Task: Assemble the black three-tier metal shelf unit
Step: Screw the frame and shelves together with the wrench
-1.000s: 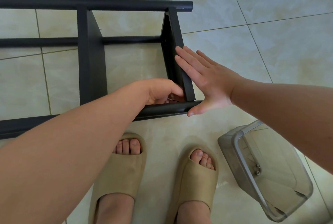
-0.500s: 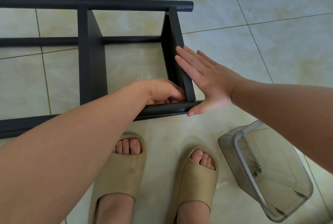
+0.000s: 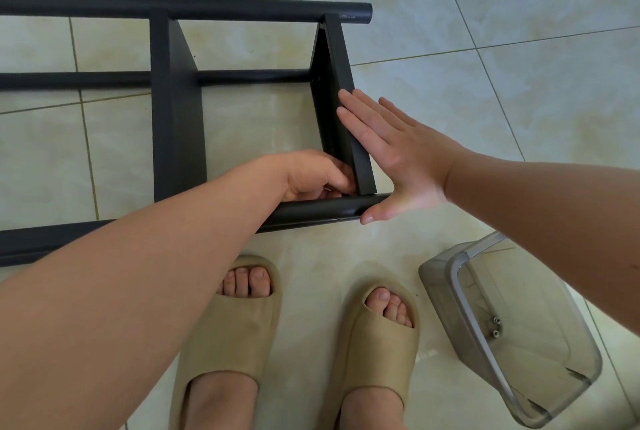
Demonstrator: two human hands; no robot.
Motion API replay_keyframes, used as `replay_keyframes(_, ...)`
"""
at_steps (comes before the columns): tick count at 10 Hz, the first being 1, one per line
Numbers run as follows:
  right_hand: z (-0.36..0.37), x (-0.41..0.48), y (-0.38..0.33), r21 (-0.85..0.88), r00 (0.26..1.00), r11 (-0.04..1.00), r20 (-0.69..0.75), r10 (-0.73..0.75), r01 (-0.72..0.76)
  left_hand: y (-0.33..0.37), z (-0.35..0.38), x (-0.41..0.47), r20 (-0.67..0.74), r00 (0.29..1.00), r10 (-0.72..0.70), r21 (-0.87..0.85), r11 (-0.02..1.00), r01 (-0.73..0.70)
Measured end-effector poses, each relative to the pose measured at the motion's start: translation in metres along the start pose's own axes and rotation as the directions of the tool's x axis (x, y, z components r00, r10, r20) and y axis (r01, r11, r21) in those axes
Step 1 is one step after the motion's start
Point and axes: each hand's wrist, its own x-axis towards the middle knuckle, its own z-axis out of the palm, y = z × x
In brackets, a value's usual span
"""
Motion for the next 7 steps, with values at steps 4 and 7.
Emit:
replay_keyframes(4, -0.0002, -0.0005, -0.0002, -0.001, 1.000, 1.000, -0.002, 0.000, 0.000, -0.0005, 0.0000, -0.0001, -0.021, 1.000, -0.008, 0.047, 0.999, 0.009)
replay_keyframes(7, -0.0003, -0.0003, -0.0003, -0.001, 1.000, 1.000, -0.003, 0.001, -0.001, 0.0012, 0.0009, -0.0014, -0.014, 1.000, 0.017, 0.067, 0.998, -0.016)
